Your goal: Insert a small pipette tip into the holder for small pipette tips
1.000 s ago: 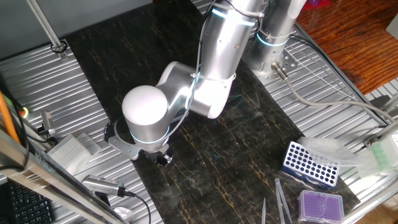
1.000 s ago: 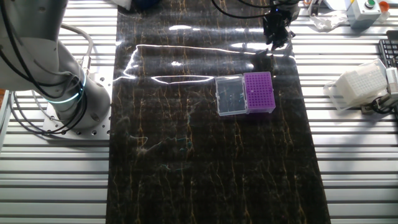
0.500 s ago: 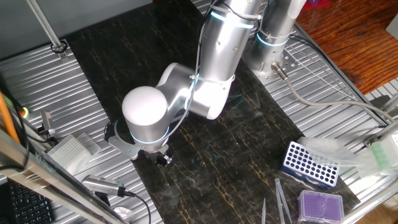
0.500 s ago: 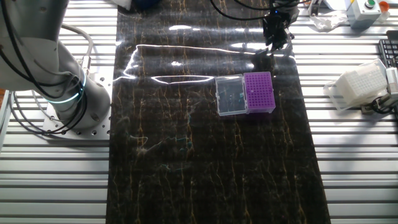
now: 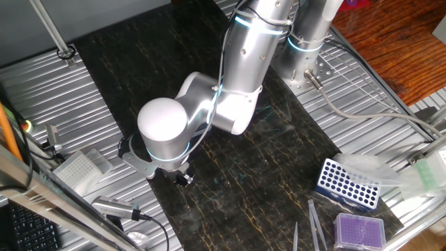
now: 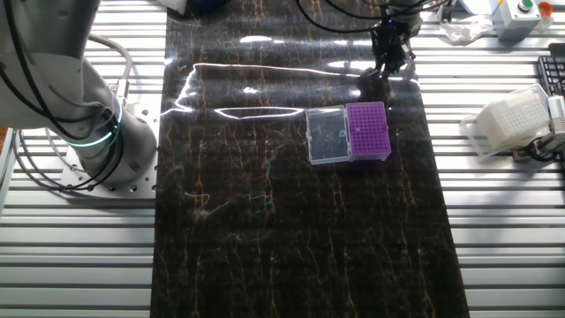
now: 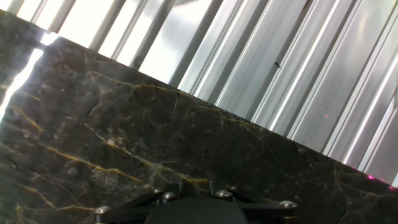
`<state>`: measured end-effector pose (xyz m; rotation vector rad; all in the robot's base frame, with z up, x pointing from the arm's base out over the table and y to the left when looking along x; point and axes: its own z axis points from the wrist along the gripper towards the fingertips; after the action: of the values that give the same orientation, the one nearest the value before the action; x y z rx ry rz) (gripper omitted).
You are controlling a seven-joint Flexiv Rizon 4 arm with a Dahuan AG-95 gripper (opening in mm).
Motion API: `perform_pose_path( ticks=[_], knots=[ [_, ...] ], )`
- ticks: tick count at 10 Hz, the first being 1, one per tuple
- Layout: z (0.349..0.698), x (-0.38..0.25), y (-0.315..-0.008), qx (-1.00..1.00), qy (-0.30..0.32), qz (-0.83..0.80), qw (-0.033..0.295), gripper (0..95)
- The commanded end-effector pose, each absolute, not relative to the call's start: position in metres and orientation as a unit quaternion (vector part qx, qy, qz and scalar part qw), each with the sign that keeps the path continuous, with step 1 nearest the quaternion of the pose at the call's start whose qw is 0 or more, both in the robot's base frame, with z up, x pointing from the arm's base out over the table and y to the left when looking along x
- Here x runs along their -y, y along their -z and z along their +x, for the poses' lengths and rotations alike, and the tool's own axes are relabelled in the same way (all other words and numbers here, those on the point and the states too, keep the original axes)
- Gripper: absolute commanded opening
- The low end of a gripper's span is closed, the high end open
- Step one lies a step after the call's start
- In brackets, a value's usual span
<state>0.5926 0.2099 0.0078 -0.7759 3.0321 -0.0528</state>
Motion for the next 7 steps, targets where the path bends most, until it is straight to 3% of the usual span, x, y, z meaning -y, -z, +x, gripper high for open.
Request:
perform_pose_path(
  ticks=[1, 7],
  knots=[
    [0.5907, -0.2087, -0.0072, -0.969, 0.013, -0.249, 0.007, 0.0],
    [0.5882, -0.2087, -0.0113, -0.969, 0.012, -0.248, 0.007, 0.0]
  ],
)
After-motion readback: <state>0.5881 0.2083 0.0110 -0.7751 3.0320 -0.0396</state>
